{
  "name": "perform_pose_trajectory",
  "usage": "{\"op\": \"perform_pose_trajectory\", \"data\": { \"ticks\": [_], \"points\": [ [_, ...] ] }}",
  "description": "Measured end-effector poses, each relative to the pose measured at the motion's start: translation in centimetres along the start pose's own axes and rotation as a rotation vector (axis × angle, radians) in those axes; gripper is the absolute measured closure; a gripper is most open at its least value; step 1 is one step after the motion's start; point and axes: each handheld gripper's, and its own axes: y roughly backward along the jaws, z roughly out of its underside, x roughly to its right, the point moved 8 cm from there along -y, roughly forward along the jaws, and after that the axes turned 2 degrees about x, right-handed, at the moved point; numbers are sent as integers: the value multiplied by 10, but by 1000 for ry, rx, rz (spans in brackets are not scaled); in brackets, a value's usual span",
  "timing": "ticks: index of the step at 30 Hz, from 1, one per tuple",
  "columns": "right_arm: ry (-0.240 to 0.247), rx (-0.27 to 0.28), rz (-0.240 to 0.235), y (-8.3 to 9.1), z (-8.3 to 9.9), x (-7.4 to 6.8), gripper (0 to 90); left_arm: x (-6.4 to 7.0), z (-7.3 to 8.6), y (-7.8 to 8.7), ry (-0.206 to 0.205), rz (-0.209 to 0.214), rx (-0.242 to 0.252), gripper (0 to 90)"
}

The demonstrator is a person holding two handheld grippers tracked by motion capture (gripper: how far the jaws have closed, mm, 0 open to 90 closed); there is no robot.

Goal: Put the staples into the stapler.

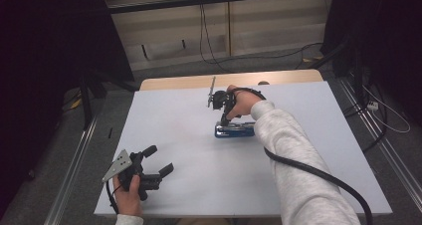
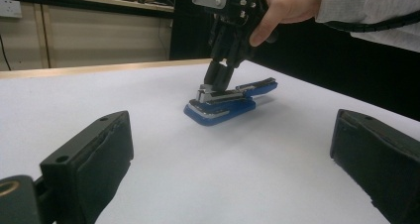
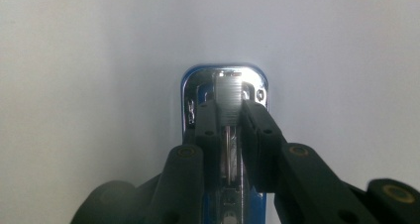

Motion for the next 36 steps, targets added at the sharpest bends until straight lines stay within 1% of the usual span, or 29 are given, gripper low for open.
{"op": "perform_pose_trajectory", "data": {
  "ticks": [4,5,10,11,12,13,14,16,17,18,19,20,21,22,23,25,26,27,28,29,30,31,34,36],
  "points": [
    [3,5,-2,-1,0,0,790,0,0,0,-2,1,-1,31],
    [1,-5,-1,0,1,0,790,0,0,0,-2,2,-1,30],
    [3,-3,0,-2,0,0,788,0,0,0,-2,3,-2,31],
    [-11,0,-1,-3,0,0,787,0,0,0,-2,3,-1,31],
    [0,0,2,-4,0,1,783,0,0,0,-2,4,-1,31],
    [2,-5,0,-4,1,1,756,0,0,0,-2,4,-1,31],
    [-16,14,2,-5,0,0,721,0,0,0,-5,2,-4,31],
    [-19,23,3,-4,-1,0,714,0,1,0,-4,2,-5,31],
    [-21,24,5,-3,0,0,687,0,1,0,-3,2,-9,31],
    [-26,41,12,-2,0,1,672,0,1,0,-3,2,-10,31],
    [-25,41,18,0,2,1,665,0,1,-1,-2,2,-9,31],
    [-33,53,17,2,3,0,649,0,1,-1,-3,3,-11,31],
    [-52,67,23,4,4,0,624,0,1,-1,0,4,-12,31],
    [-81,106,36,10,9,0,577,1,2,-2,6,5,-12,31],
    [-81,106,36,10,9,0,577,0,2,-2,1,8,-20,31],
    [-112,146,57,16,15,0,533,-1,2,-4,4,2,-24,31],
    [-145,171,74,21,24,-1,471,-1,2,-5,11,-2,-24,31],
    [-145,171,74,21,24,-1,471,-2,3,-6,17,-5,-26,31],
    [-154,194,88,24,28,0,450,-2,3,-7,19,-6,-29,30],
    [-175,209,102,26,33,0,437,-1,3,-9,24,-4,-31,30],
    [-197,233,107,29,37,0,425,-1,4,-11,18,0,-39,30],
    [-213,256,113,31,41,0,394,0,4,-13,7,2,-46,30],
    [-272,322,159,39,54,1,310,0,5,-18,1,8,-65,30],
    [-306,352,191,44,63,2,261,-1,5,-20,19,3,-68,30]
  ]
}}
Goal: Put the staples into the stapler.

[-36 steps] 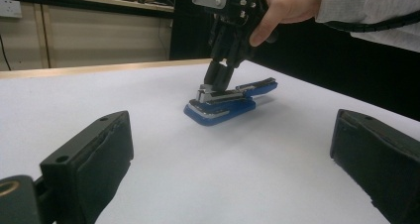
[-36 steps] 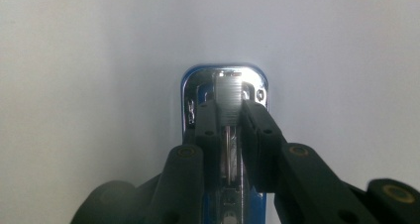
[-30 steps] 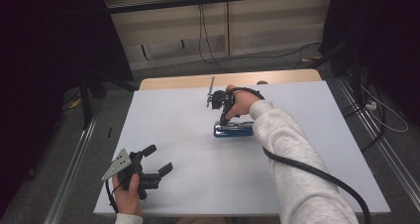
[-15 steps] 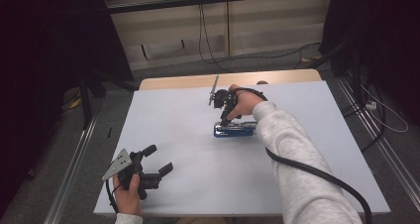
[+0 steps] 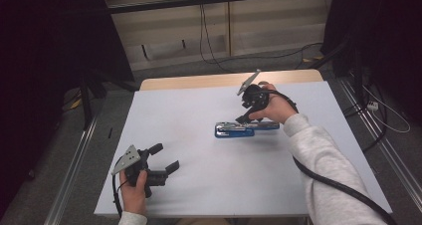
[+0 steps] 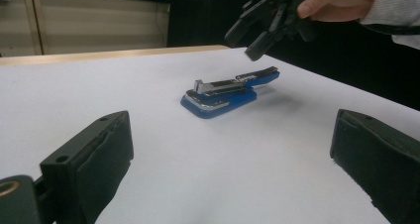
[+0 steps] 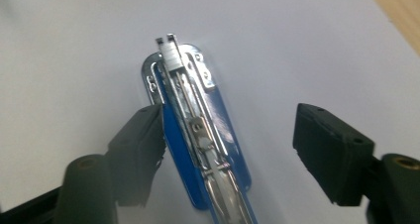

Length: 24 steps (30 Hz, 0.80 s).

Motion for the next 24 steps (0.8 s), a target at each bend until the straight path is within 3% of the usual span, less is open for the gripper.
{"op": "perform_pose_trajectory", "data": {
  "ticks": [4,6,11,17,20,24],
  "points": [
    [-48,56,32,11,13,5,200,-1,0,-6,3,-15,-30,28],
    [-80,84,72,19,24,8,166,2,-2,-11,-13,-12,-48,28],
    [-112,118,121,29,38,9,147,10,-3,-22,-2,25,-73,26],
    [-183,183,189,43,63,11,136,12,-9,-37,8,33,-82,25],
    [-248,214,215,47,79,13,130,10,-9,-47,31,31,-100,24],
    [-316,256,255,50,99,14,124,6,-8,-60,25,3,-127,25]
  ]
}}
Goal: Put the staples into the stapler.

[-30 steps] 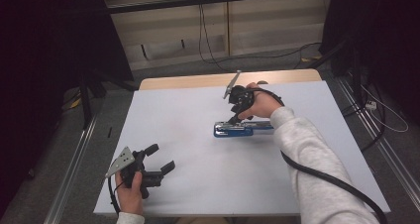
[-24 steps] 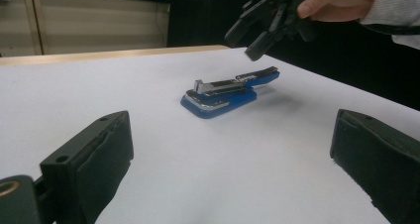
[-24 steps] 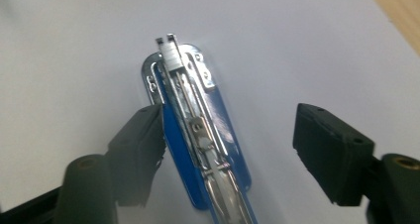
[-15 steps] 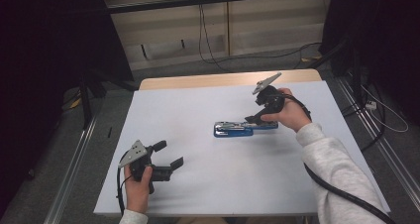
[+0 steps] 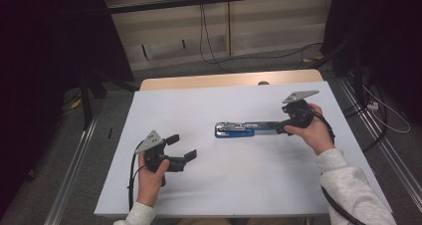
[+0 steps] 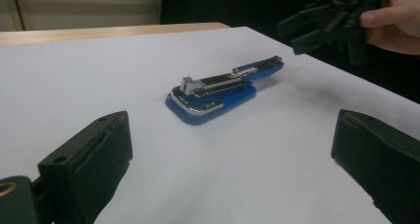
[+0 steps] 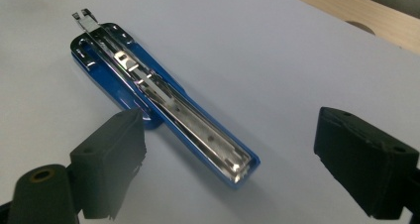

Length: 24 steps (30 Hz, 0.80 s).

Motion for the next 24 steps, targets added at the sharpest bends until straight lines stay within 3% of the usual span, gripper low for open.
{"op": "perform_pose_trajectory", "data": {
  "ticks": [1,4,6,10,13,16,22,24],
  "points": [
    [-23,12,9,2,9,3,122,-2,0,-3,2,-8,-7,26],
    [-33,3,9,5,15,7,117,-5,-2,-11,-8,-16,-7,25],
    [-73,35,17,9,17,11,112,-7,-4,-17,-19,-23,-18,26],
    [-102,48,66,17,25,19,95,-11,-8,-33,-16,-43,-32,29],
    [-186,95,70,22,29,24,82,-13,-8,-44,-10,-62,-50,27],
    [-196,103,112,26,35,30,95,-18,-7,-52,0,-88,-71,29],
    [-228,109,123,24,42,32,155,-29,-6,-62,10,-123,-79,72],
    [-208,97,133,22,44,31,215,-32,-7,-65,27,-116,-69,150]
  ]
}}
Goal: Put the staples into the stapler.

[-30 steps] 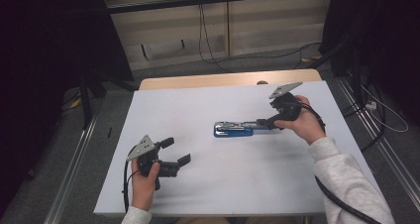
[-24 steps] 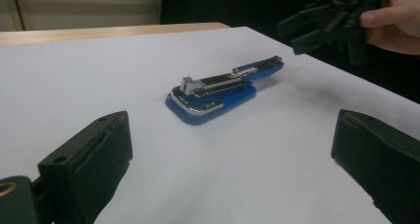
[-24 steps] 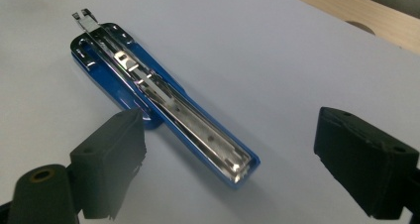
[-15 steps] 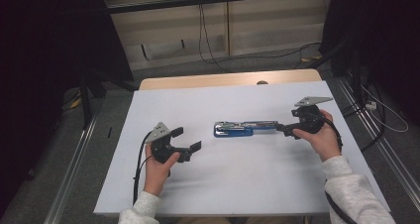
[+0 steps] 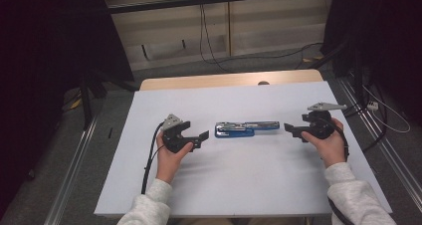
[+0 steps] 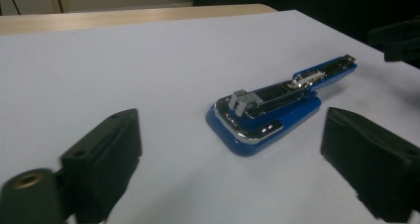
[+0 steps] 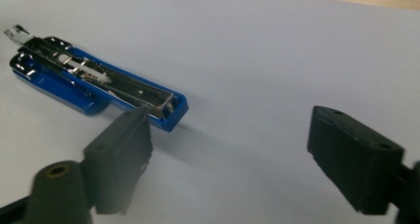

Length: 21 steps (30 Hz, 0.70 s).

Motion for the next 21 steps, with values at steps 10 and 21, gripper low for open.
{"op": "perform_pose_trajectory", "data": {
  "ticks": [10,21],
  "points": [
    [2,16,-3,-3,-1,-3,289,-3,-2,-15,-17,-33,-29,240],
    [12,20,9,-1,4,2,703,2,6,-38,-51,-49,-127,722]
  ]
}}
